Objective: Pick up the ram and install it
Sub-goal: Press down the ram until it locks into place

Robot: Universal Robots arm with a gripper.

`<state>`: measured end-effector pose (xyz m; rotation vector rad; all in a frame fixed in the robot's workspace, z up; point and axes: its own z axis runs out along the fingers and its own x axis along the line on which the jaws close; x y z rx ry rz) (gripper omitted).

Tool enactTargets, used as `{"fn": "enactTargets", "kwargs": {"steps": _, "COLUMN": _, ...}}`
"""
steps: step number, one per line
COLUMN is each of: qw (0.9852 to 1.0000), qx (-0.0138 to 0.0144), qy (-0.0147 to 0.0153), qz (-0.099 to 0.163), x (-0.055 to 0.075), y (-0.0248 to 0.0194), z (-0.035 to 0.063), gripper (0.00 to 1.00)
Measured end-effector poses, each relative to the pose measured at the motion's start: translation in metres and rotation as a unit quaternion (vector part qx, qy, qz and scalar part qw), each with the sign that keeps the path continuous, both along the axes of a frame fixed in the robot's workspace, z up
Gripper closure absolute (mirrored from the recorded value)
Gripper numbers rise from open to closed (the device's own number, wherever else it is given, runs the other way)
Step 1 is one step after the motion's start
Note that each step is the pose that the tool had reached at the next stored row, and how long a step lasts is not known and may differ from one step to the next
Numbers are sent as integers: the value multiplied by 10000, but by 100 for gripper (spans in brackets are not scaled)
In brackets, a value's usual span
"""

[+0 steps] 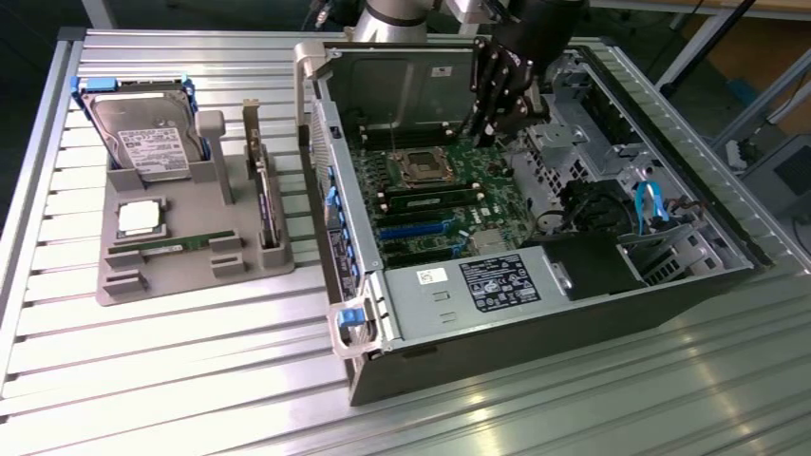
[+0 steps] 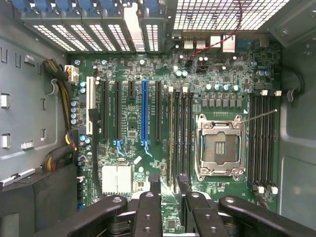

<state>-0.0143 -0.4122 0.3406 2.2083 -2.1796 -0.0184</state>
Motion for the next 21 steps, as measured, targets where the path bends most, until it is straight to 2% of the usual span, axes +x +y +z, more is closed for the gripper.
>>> {"fn": "enactTargets", "kwargs": {"steps": 8, "qw": 10000, "qx": 0, "qy": 0, "qz": 0, "x": 0, "y": 0, "z": 0, "gripper": 73}}
{"fn": "enactTargets", "kwargs": {"steps": 9, "qw": 10000, "qx": 0, "qy": 0, "qz": 0, "x": 0, "y": 0, "z": 0, "gripper": 75}}
{"fn": "enactTargets", "kwargs": {"steps": 11, "qw": 10000, "qx": 0, "qy": 0, "qz": 0, "x": 0, "y": 0, "z": 0, "gripper": 88}}
{"fn": "enactTargets", "kwargs": {"steps": 12, "qw": 10000, "qx": 0, "qy": 0, "qz": 0, "x": 0, "y": 0, "z": 0, "gripper": 90}}
{"fn": "enactTargets", "kwargs": {"steps": 21, "qw": 10000, "qx": 0, "qy": 0, "qz": 0, "x": 0, "y": 0, "z": 0, "gripper": 90}}
